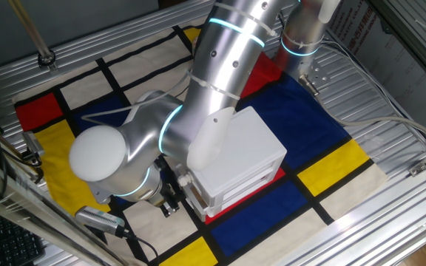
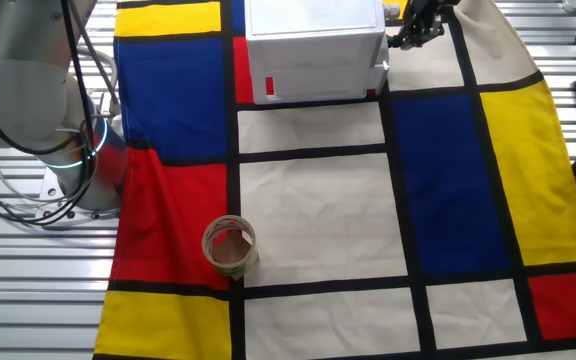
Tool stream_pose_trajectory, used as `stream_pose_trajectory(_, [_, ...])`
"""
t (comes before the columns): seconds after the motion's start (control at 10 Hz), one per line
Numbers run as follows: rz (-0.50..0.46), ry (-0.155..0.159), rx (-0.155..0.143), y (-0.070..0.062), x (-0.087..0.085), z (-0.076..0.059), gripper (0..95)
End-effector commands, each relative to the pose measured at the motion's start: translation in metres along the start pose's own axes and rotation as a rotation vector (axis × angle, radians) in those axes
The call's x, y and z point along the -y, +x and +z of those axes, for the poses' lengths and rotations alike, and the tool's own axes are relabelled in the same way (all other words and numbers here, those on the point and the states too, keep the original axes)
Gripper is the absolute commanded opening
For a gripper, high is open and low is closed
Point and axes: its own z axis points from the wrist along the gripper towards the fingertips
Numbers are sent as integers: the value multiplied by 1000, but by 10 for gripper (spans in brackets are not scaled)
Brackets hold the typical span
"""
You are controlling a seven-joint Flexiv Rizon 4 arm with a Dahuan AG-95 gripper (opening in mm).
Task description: Grasp the handle and close the drawer
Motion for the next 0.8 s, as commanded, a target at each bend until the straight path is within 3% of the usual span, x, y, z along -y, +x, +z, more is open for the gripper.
stream_pose_trajectory(0.1, [2, -2, 0, -1, 0, 0, 190])
stream_pose_trajectory(0.2, [5, -4, 0, -1, 0, 0, 0])
stream_pose_trajectory(0.8, [5, -4, 1, 0, 0, 1, 0])
